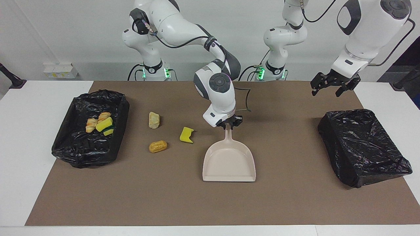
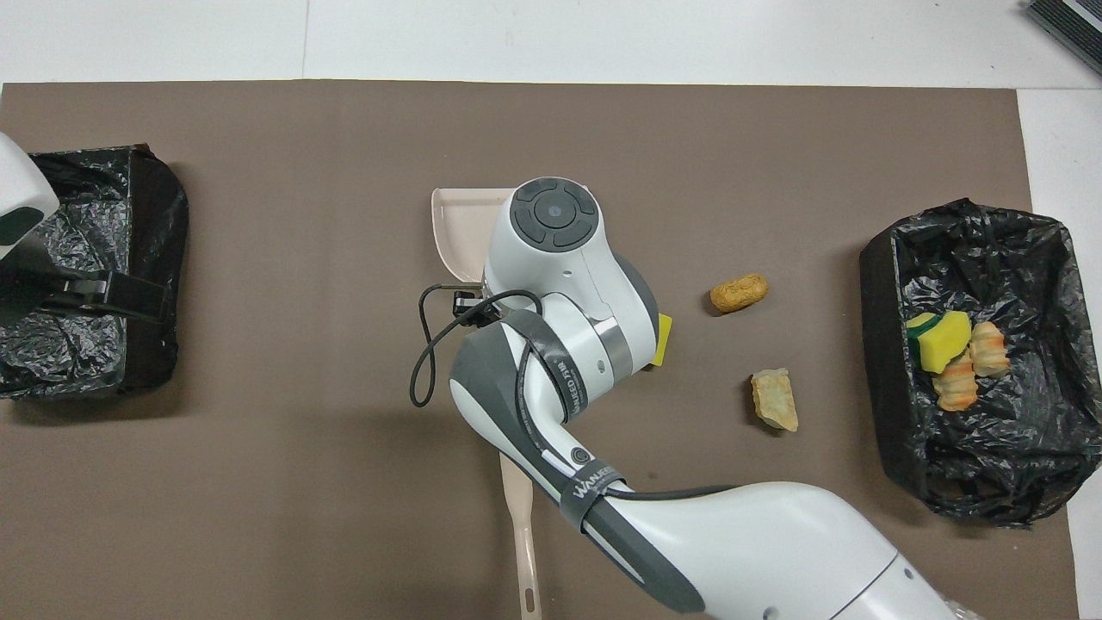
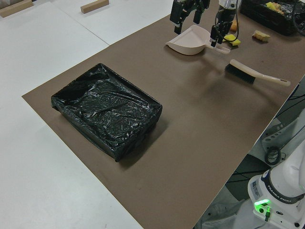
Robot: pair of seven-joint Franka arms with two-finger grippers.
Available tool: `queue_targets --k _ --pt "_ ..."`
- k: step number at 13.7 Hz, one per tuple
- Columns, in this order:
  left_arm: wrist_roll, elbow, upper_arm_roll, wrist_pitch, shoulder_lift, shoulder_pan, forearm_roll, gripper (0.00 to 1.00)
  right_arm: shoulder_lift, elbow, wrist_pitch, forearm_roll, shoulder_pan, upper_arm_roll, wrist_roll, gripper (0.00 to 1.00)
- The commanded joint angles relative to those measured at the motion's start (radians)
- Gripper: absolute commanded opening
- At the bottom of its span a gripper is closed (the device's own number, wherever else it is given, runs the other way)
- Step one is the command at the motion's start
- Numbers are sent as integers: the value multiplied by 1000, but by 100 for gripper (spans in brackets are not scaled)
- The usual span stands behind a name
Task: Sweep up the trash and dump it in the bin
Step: 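Release the dustpan and raise the right gripper away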
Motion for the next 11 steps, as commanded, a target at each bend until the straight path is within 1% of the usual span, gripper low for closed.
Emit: queue_targets --k 1,3,4,7,8,10,11 --pt "6 1 49 -25 -16 -51 18 100 -17 -9 11 -15 0 -5 -30 100" --pt "5 9 93 -53 -16 -97 15 100 -55 -11 -11 -40 -25 -5 -45 100" --pt "3 9 119 -73 -14 -138 20 100 -88 -14 -47 -51 -48 -7 -63 100" --pt "5 7 121 -72 -18 -132 20 100 -201 -29 -214 -60 -104 -2 -94 100" --pt "8 1 123 -67 -34 -132 20 100 -248 -69 -245 -60 -103 -2 -97 100" --pt "10 3 127 -64 -34 -131 20 100 -376 -232 -285 -43 -92 0 -100 100" --pt "11 6 129 -61 -33 -129 20 100 -423 -312 -279 -36 -59 1 -97 100"
